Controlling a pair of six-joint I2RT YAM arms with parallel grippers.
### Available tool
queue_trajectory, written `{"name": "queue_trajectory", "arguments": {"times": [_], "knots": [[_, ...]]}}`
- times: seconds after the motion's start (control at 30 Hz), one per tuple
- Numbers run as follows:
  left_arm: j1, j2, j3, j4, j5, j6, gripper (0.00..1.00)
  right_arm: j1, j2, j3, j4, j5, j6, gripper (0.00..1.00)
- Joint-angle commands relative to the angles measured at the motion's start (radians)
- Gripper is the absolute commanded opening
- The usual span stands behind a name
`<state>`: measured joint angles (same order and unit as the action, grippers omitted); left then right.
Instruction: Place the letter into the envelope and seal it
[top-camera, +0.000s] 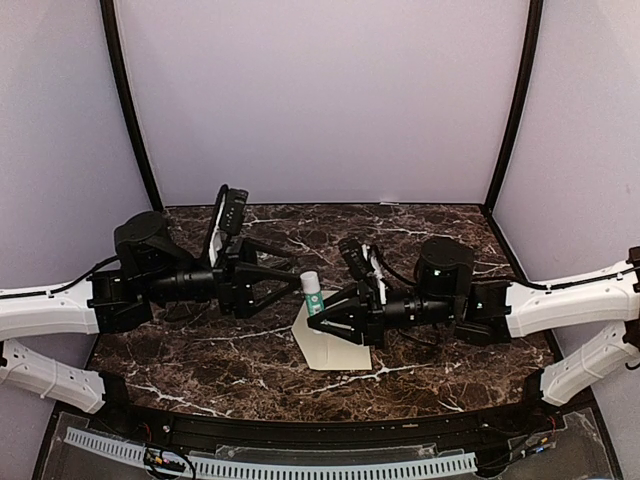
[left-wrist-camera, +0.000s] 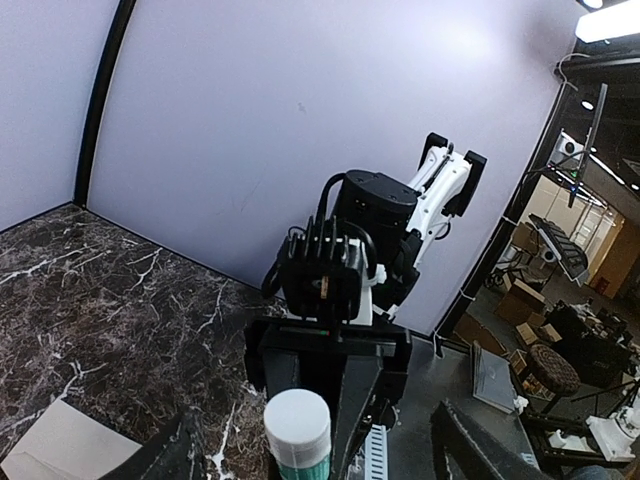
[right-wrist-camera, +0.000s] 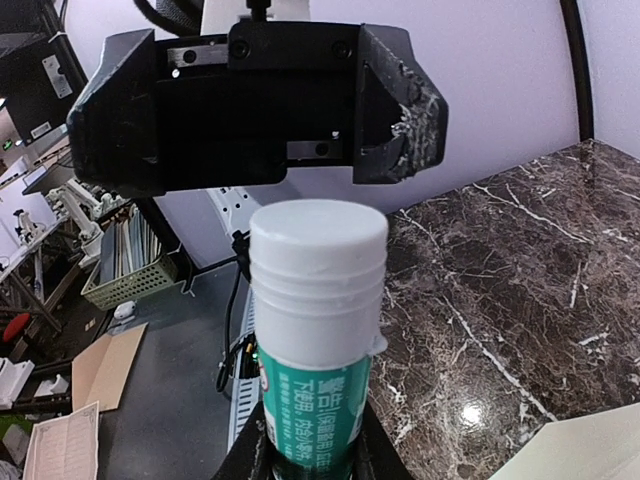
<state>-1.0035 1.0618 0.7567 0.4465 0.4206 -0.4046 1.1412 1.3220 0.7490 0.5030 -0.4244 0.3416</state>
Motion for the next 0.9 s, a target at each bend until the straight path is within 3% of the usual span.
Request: {"name": "queue_trajectory", "arguments": {"times": [0.0,0.23,0.43,0.73,0.87], "knots": [[-0.003,0.000,0.007,-0.076,0.066,0.041,0.75,0.009,0.001,0.060,-0.097,-0.126,-0.075,0.00],[-0.004,0.047,0.042,-0.120,0.101,0.048,0.65,0.012,0.021,0.093,-0.128,-0.124,-0.087,0.00],[-0.011,0.063,0.046,-0.099,0.099,0.044,0.39,0.012,0.043,0.110,-0.155,-0.098,-0.090,0.00],[-0.014,0.052,0.034,-0.103,0.078,0.045,0.34,0.014,0.029,0.112,-0.186,-0.061,-0.095,0.00],[-0.014,0.047,0.029,-0.102,0.072,0.043,0.22,0.014,0.027,0.116,-0.193,-0.053,-0.095,0.00]]}}
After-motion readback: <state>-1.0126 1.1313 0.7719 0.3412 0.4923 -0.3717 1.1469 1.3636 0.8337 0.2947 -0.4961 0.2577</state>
